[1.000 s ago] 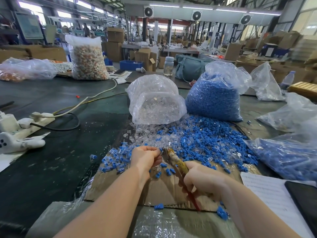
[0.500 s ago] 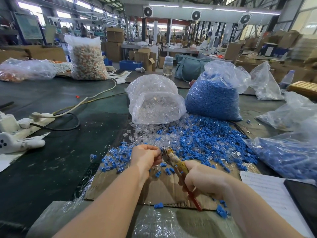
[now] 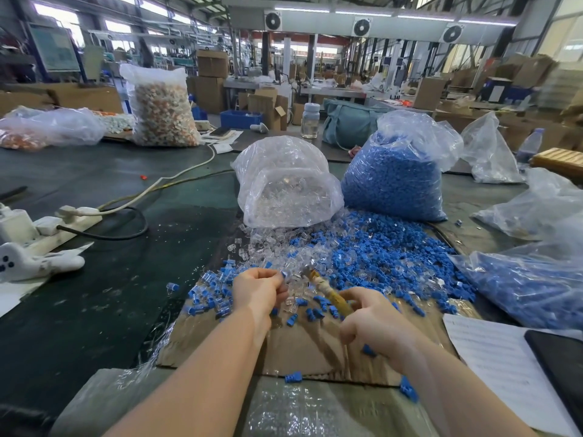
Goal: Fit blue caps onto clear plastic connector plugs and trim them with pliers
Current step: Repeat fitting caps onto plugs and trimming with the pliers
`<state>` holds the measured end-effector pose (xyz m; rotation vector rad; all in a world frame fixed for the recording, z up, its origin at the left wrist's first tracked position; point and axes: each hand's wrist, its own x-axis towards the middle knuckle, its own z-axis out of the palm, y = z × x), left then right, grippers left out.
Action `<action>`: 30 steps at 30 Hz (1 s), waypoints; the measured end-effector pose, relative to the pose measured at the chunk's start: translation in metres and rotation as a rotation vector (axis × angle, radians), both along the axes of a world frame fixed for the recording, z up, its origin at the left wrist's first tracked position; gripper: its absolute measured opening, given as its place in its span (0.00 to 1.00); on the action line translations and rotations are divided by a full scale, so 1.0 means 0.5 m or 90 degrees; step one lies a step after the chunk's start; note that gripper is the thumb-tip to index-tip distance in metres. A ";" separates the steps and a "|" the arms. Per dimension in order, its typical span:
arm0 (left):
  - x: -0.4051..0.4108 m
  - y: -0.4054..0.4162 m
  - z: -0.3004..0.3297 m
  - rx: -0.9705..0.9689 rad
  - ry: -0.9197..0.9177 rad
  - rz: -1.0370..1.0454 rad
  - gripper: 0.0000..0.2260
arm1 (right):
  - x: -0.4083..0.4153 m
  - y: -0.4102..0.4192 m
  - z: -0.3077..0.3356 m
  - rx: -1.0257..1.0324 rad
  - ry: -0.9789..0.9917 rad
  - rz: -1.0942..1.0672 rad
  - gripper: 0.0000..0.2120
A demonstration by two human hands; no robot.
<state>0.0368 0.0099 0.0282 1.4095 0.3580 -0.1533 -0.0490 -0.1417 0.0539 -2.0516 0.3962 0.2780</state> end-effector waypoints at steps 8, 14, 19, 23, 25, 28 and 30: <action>0.008 0.030 -0.032 0.213 -0.084 0.051 0.14 | 0.025 -0.091 -0.052 -0.455 -0.052 -0.173 0.25; -0.018 0.019 -0.047 0.398 -0.215 -0.067 0.18 | 0.017 -0.129 -0.079 -0.600 -0.012 -0.173 0.27; -0.048 0.003 -0.068 0.515 -0.336 -0.096 0.14 | 0.016 -0.136 -0.091 -0.651 -0.020 -0.154 0.29; -0.057 -0.006 -0.086 0.552 -0.365 -0.106 0.09 | 0.019 -0.141 -0.097 -0.668 -0.008 -0.138 0.30; -0.056 -0.007 -0.088 0.564 -0.366 -0.107 0.08 | 0.018 -0.138 -0.096 -0.677 0.005 -0.142 0.29; -0.051 -0.005 -0.086 0.594 -0.367 -0.098 0.07 | 0.019 -0.118 -0.094 -0.731 -0.050 -0.143 0.25; -0.047 -0.006 -0.083 0.634 -0.357 -0.102 0.07 | 0.024 -0.093 -0.093 -0.737 -0.150 -0.102 0.21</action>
